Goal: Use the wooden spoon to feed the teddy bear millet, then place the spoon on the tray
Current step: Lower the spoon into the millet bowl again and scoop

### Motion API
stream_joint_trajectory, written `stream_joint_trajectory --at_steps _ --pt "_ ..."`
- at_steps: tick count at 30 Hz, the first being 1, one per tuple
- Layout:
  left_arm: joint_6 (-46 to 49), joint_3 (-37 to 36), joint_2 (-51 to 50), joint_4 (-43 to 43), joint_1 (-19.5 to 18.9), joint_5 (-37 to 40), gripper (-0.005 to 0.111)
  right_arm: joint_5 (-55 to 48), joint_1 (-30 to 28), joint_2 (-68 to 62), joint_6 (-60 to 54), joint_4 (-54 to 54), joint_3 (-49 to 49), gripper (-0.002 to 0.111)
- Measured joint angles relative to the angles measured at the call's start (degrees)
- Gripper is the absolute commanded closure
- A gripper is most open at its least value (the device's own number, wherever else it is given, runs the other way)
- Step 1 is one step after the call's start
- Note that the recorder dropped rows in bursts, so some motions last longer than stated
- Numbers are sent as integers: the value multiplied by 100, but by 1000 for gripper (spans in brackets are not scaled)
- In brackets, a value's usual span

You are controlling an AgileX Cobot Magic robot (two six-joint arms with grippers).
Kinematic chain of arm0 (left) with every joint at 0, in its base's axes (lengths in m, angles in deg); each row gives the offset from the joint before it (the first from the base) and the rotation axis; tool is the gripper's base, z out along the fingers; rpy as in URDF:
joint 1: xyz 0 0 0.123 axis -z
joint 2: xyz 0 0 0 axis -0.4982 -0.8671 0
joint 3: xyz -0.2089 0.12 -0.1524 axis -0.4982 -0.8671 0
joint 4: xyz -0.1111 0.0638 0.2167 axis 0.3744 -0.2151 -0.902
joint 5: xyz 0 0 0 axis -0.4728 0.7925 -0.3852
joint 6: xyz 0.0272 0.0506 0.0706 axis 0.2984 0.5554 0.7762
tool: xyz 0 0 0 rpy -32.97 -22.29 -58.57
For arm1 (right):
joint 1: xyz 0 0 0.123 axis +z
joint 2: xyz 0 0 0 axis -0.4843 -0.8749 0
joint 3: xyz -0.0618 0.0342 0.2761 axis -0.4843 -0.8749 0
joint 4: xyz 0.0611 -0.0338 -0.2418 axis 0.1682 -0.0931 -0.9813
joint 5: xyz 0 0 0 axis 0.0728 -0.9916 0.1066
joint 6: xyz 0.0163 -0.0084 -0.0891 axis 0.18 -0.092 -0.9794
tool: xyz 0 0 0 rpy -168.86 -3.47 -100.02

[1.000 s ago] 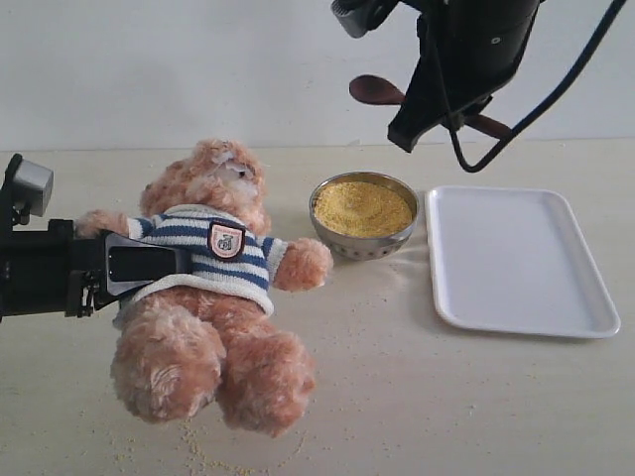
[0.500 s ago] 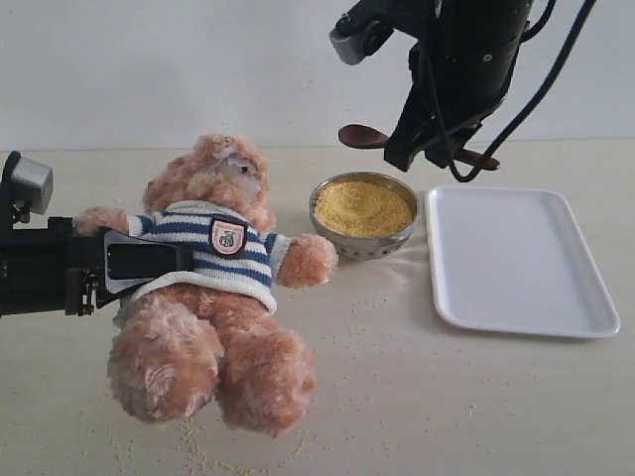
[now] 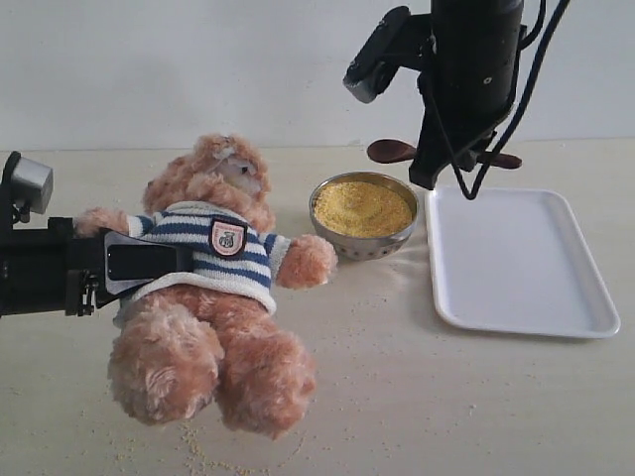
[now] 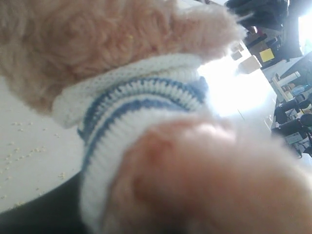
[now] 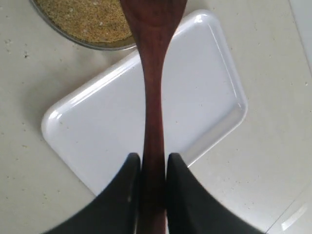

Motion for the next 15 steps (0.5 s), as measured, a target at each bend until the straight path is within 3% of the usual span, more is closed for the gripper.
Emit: stream_joint_trajectory --at_steps 15 --pt "22 0 0 0 0 -10 102 -6 644 -1013 27 -1757 0 108"
